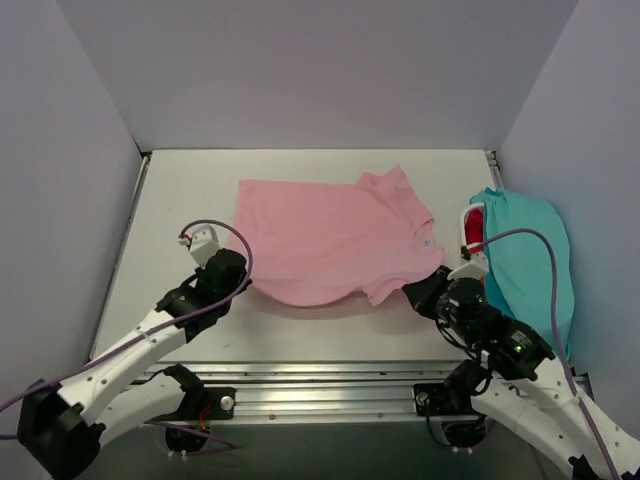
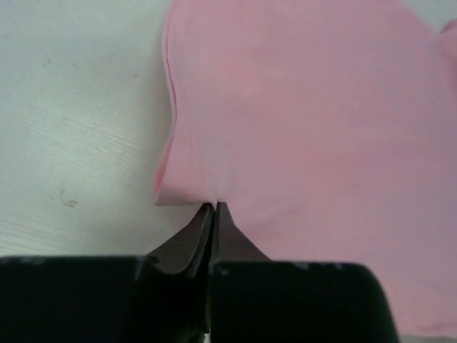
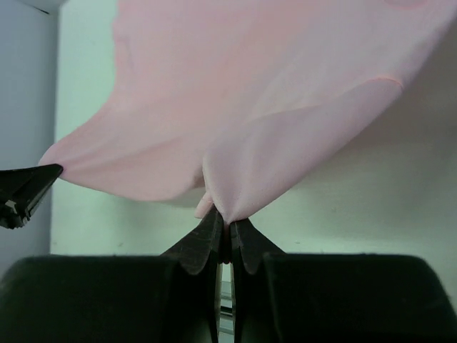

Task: Fold and stack the t-shirts
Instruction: Flatten out the tshirt

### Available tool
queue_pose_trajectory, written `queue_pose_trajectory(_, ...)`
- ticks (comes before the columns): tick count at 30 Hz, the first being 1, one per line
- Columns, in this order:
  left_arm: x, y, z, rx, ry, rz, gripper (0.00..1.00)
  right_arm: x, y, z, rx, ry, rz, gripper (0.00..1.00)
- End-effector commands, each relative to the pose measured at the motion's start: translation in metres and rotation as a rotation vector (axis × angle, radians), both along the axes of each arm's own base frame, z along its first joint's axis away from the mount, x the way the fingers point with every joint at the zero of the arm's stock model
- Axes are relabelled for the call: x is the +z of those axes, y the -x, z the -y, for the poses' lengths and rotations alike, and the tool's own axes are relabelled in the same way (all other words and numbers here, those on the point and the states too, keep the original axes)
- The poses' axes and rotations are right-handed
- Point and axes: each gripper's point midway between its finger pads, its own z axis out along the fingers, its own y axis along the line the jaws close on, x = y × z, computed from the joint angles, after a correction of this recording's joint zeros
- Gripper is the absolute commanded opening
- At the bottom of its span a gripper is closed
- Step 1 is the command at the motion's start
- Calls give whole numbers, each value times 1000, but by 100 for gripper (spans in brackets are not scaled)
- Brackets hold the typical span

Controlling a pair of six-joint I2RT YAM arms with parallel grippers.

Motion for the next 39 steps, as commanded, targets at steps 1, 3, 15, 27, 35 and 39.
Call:
queue_pose_trajectory(1,82,26,-19,-15,-53,129,2,45,6,11,30,-8,141,0)
queue_pose_trajectory(3,117,44,-15,-114,-8,212,2,82,10,15,35,-54,231,0)
queue_pose_trajectory(15,352,146,-33,-552,184,906,2,324,90,48,196,-253,962,0)
queue_pose_trajectory(27,454,231,-37,-716,186,1277,2,428,129,60,142,-192,1230,0)
queue_pose_trajectory(35,455,222,-40,-654,150,1264,2,445,82,63,31,-189,1147,0)
queue_pose_trajectory(39,431,167,-30,-575,129,1135,2,420,22,52,-13,-163,1000,0)
